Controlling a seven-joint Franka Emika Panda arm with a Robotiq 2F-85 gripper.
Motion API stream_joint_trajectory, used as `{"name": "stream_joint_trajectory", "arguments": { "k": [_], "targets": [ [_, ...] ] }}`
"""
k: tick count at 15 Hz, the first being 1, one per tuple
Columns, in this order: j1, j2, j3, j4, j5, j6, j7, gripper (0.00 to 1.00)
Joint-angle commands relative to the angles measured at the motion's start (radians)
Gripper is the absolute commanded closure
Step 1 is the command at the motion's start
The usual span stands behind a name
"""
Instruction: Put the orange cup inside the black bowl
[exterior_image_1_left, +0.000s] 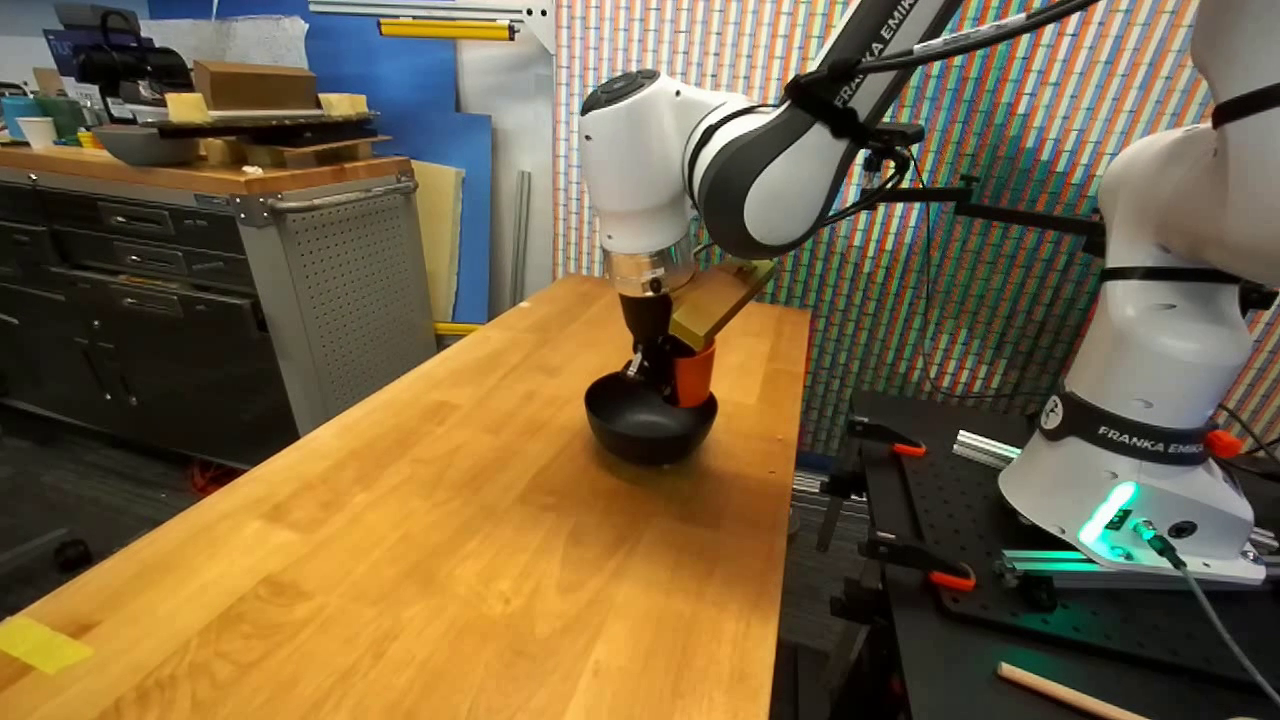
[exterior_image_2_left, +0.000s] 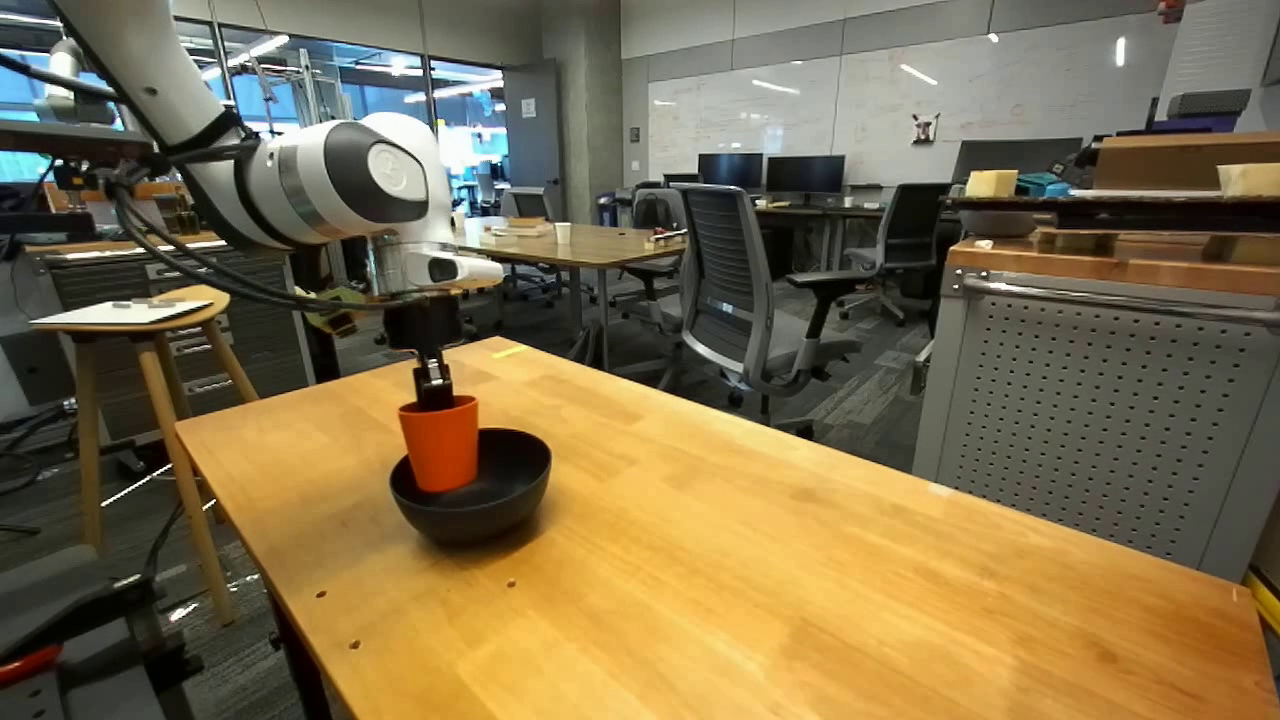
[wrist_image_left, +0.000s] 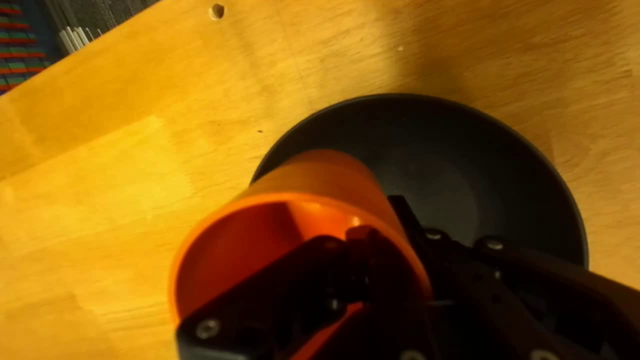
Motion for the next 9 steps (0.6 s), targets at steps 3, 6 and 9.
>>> {"name": "stream_joint_trajectory", "arguments": {
  "k": [3, 6, 9],
  "targets": [
    [-0.017, 0.037, 0.000, 0.011, 0.069, 0.081, -0.100, 0.99],
    [-0.017, 0.053, -0.006, 0.015, 0.100, 0.085, -0.136, 0.71],
    [-0.017, 0.065, -0.010, 0.017, 0.124, 0.095, -0.166, 0.56]
  ]
}}
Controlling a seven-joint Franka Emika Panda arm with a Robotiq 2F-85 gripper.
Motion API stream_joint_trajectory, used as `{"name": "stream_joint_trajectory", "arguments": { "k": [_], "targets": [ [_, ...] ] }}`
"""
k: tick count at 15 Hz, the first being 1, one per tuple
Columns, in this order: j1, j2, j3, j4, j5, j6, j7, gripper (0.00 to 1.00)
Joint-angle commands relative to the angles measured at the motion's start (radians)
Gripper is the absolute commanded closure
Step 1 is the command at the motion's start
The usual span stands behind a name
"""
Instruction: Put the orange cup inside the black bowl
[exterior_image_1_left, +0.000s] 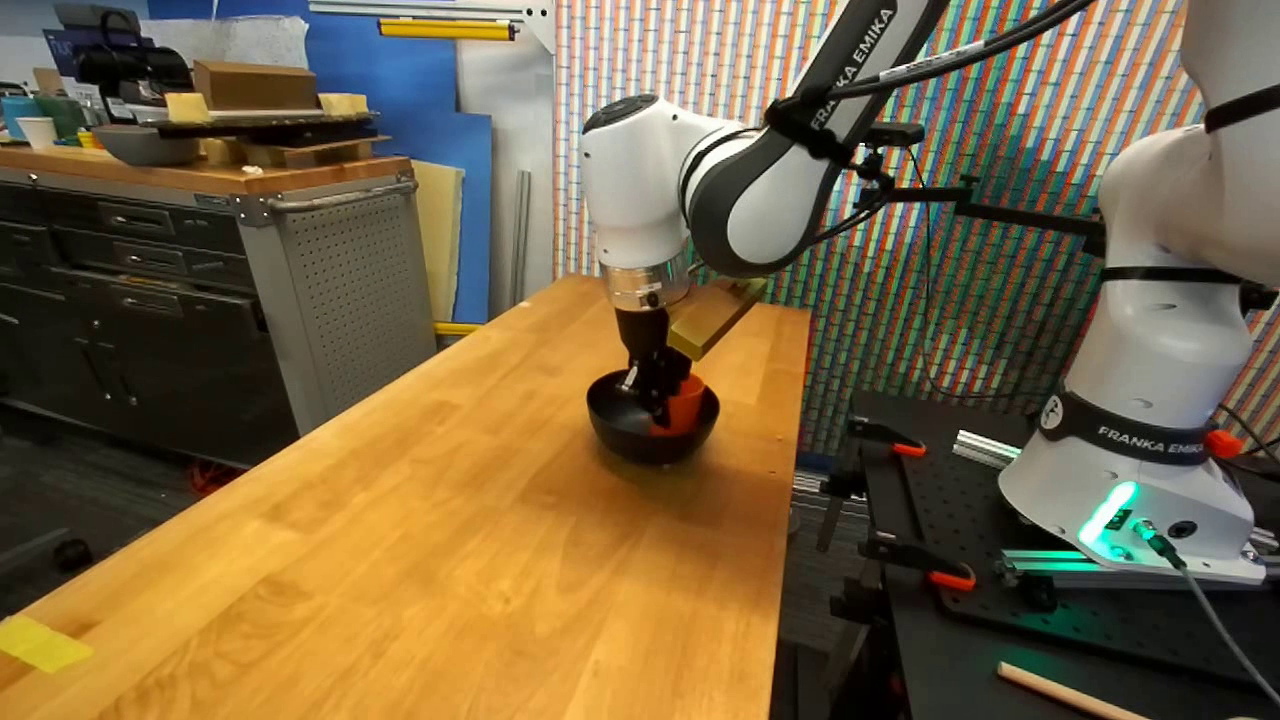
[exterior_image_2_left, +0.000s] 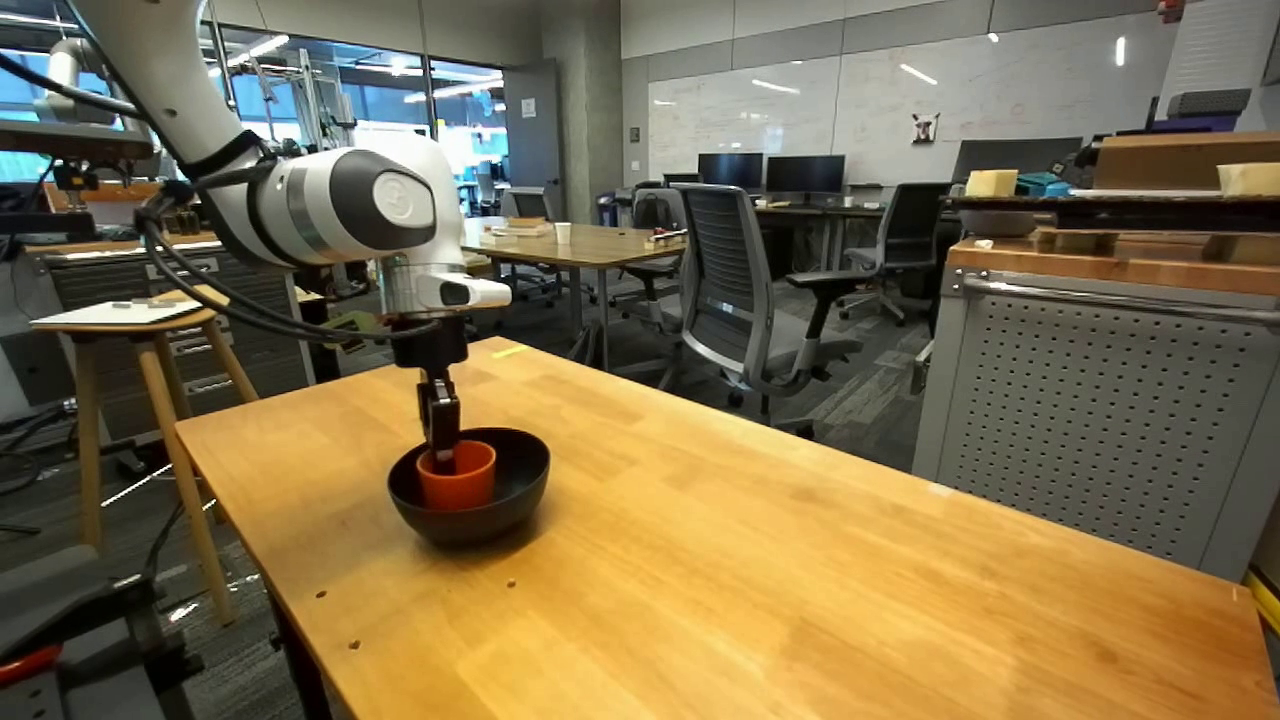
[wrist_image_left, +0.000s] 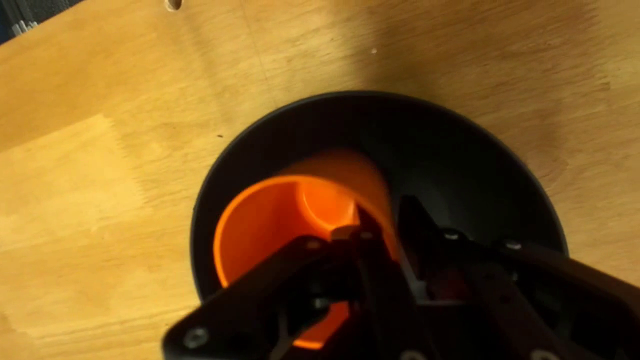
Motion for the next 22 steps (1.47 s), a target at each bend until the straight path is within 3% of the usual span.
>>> {"name": "stream_joint_trajectory", "arguments": {
  "k": [1, 6, 8, 15, 20, 21, 22],
  "targets": [
    [-0.011, 0.017, -0.002, 0.016, 0.055, 0.017, -0.069, 0.47],
    [0.005, -0.032, 0.005, -0.002, 0.069, 0.004, -0.107, 0.09],
    [0.014, -0.085, 0.022, -0.011, 0.077, -0.015, -0.135, 0.00],
    [0.031, -0.262, 0.113, 0.036, 0.178, -0.126, -0.250, 0.00],
    [0.030, -0.326, 0.157, 0.138, 0.301, -0.394, -0.331, 0.00],
    [0.024, -0.300, 0.158, 0.100, 0.260, -0.295, -0.300, 0.00],
    [0.024, -0.310, 0.163, 0.117, 0.269, -0.339, -0.302, 0.00]
  ]
}}
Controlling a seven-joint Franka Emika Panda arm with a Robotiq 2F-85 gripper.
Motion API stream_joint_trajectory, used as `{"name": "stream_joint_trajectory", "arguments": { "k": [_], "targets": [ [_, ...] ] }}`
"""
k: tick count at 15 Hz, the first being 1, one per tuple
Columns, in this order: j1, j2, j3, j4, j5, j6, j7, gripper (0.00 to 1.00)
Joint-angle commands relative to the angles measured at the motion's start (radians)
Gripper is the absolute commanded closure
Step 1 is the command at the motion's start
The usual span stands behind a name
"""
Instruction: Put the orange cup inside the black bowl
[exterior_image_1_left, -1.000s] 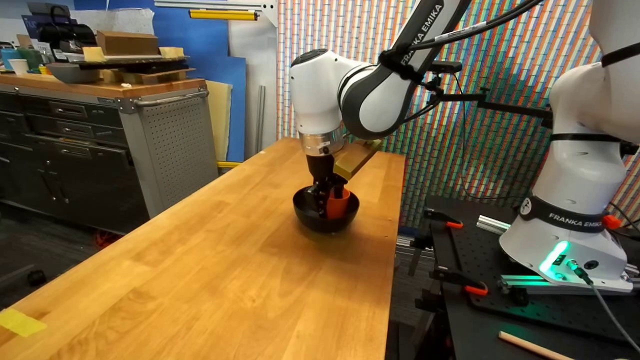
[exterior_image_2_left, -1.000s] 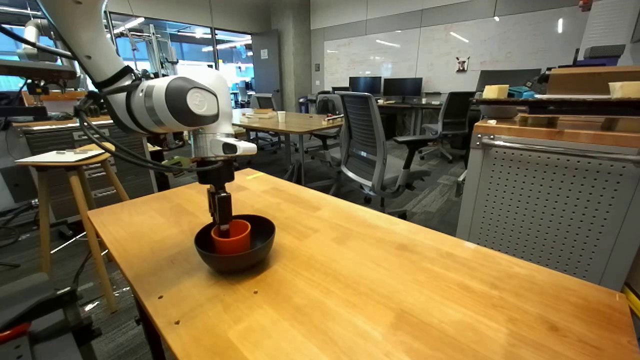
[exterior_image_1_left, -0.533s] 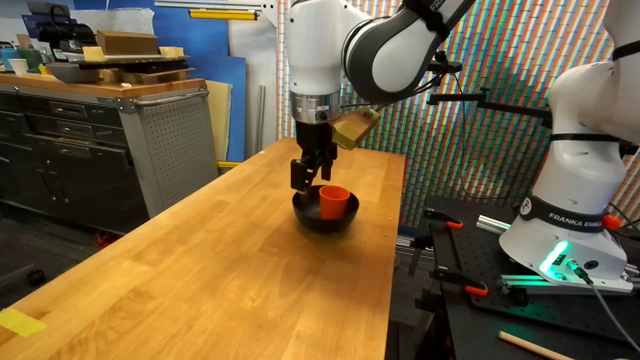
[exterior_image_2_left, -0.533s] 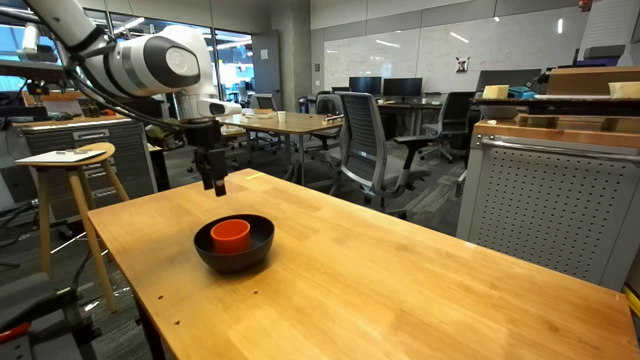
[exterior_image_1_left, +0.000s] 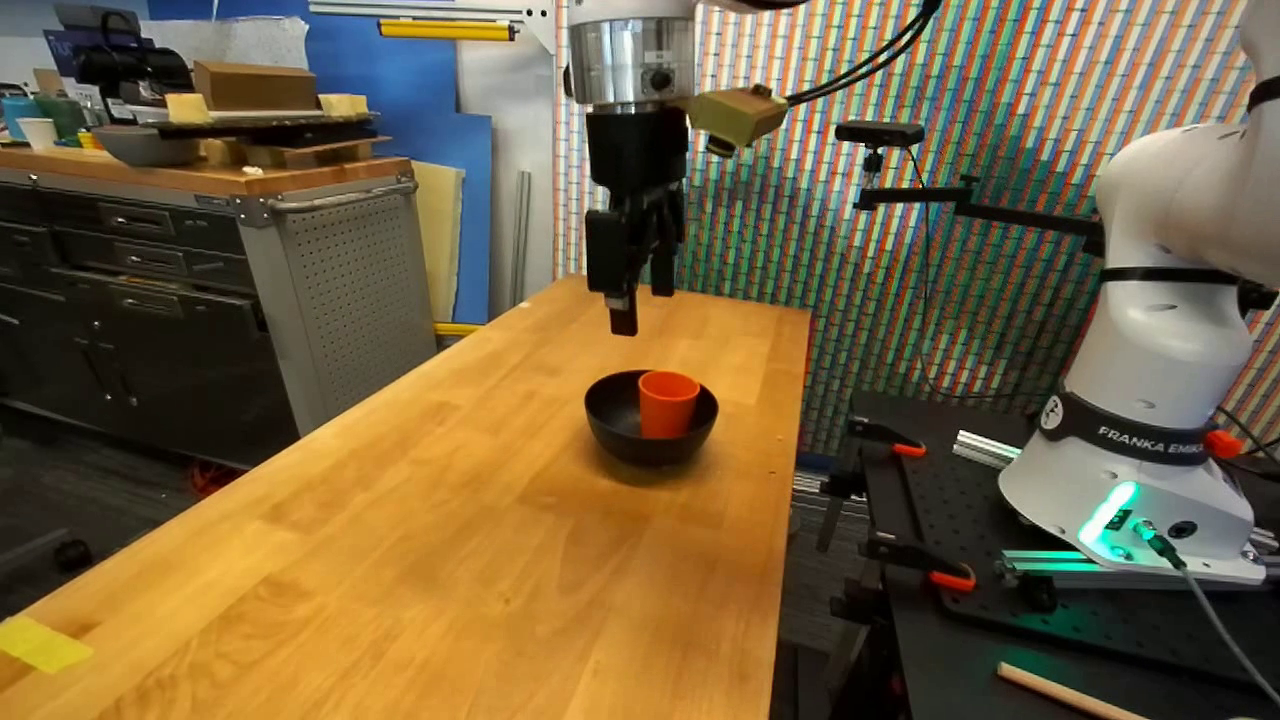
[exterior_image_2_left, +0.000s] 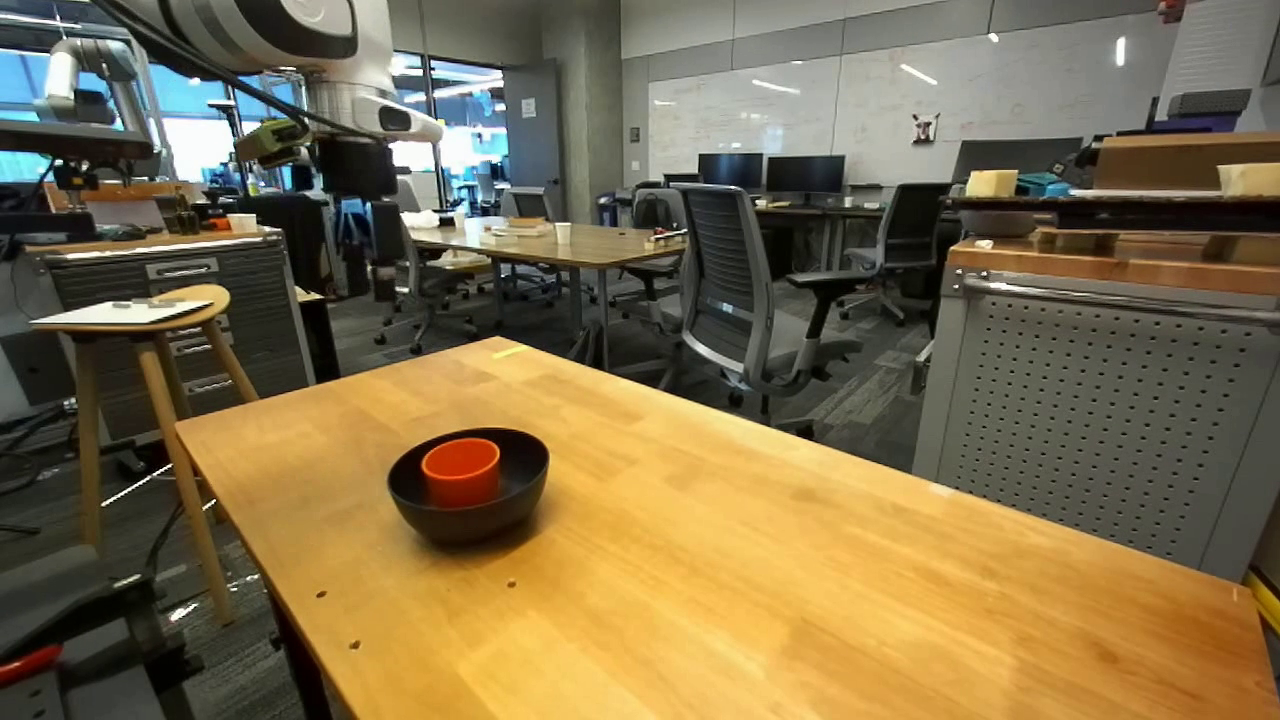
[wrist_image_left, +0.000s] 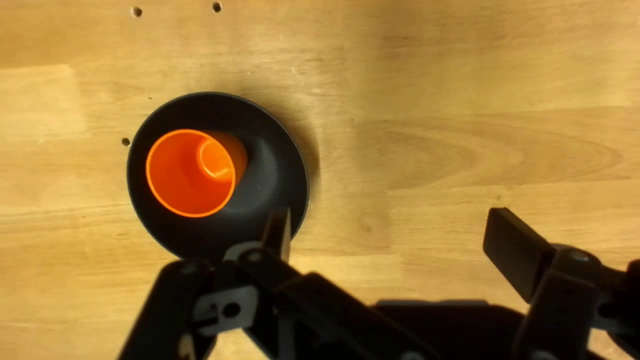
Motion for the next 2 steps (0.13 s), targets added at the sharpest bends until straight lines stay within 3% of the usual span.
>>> {"name": "stream_joint_trajectory", "arguments": {
  "k": [1, 2],
  "targets": [
    [-0.009, -0.006, 0.011, 0.010, 0.004, -0.021, -0.001, 0.00],
    [-0.010, -0.008, 0.011, 0.013, 0.008, -0.027, -0.002, 0.00]
  ]
}}
